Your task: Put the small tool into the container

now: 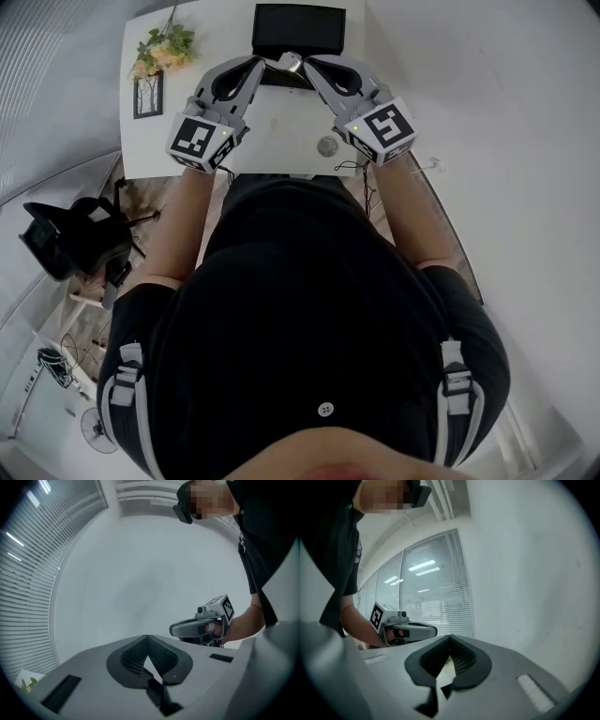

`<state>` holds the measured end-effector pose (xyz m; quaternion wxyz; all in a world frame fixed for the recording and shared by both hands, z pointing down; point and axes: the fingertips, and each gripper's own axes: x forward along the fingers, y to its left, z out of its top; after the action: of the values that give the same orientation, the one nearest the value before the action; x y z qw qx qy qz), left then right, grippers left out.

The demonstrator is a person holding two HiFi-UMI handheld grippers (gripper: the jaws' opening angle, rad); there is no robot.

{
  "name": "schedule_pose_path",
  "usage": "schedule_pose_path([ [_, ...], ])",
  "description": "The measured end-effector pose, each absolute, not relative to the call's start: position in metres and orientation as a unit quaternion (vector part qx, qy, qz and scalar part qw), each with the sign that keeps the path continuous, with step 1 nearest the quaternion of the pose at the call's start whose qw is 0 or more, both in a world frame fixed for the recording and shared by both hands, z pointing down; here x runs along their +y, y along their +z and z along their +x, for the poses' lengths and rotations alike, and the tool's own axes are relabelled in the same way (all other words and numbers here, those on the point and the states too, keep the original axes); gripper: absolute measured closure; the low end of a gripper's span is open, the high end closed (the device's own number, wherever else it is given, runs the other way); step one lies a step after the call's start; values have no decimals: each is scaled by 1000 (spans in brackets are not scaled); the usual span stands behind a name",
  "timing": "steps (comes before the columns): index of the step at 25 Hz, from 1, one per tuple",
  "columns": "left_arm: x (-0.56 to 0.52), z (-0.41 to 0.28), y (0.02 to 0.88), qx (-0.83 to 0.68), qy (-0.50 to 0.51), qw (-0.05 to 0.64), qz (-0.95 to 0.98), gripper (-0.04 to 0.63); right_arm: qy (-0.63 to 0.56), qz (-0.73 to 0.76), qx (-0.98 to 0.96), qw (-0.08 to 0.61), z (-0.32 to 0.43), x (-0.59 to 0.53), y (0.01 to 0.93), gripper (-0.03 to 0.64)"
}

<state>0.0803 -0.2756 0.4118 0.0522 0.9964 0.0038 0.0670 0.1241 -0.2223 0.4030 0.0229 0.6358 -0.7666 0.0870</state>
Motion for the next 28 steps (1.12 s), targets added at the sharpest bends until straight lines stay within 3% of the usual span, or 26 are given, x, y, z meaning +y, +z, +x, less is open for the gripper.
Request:
schedule_pose_path([
  [7,-235,82,360,9,46,41,998,588,39,634,-772,-26,124,-179,342,606],
  [28,-165,64,345,-65,32,22,997,588,0,589,-808,1,107,-117,332,606],
])
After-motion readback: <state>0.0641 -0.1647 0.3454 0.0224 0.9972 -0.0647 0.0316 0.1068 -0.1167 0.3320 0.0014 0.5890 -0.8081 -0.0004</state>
